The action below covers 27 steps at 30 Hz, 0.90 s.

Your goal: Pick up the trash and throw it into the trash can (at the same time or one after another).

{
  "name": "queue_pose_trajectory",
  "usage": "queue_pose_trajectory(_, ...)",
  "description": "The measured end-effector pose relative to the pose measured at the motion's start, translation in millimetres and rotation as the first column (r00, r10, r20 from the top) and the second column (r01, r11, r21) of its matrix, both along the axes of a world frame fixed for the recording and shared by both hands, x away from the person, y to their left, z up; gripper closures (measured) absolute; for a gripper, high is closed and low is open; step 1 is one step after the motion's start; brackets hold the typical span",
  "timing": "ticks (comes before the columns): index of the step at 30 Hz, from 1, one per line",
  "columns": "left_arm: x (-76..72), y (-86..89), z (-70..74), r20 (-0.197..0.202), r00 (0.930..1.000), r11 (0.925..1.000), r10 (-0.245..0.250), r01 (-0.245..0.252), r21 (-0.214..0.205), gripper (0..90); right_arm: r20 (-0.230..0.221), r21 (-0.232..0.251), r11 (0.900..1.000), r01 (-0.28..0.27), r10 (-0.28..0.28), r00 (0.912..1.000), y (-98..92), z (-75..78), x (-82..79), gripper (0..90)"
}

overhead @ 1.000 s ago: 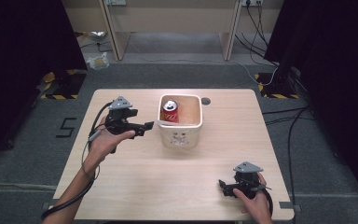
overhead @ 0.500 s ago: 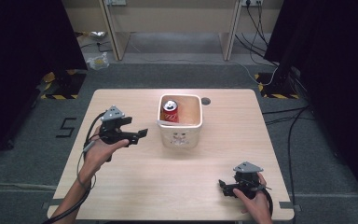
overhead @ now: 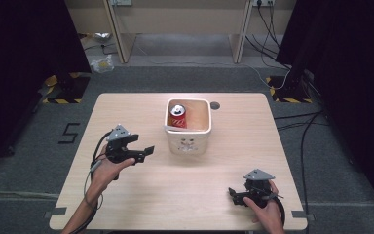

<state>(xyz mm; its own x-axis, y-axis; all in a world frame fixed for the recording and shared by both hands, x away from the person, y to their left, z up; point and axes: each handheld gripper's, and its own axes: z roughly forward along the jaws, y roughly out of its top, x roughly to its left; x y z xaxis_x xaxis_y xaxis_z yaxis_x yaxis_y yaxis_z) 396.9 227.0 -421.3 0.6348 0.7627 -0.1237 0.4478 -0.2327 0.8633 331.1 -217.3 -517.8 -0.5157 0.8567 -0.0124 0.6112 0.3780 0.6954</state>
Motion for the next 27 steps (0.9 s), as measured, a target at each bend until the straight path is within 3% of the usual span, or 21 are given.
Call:
queue_pose_trajectory(14,-7.9,4.5,-21.1,0.011,0.9999,0.9998,0.006,-0.006,0.02,16.6,-0.001,-0.001,1.0,0.001,-0.001,1.0,0.1,0.1,-0.1,0.5)
queue_pose_trajectory(27,-18.6,8.3,-45.7,-0.012,0.9999,0.9978,-0.002,0.002,0.066,16.6,-0.001,-0.001,1.0,0.002,-0.002,1.0,0.3,0.1,-0.1,0.4)
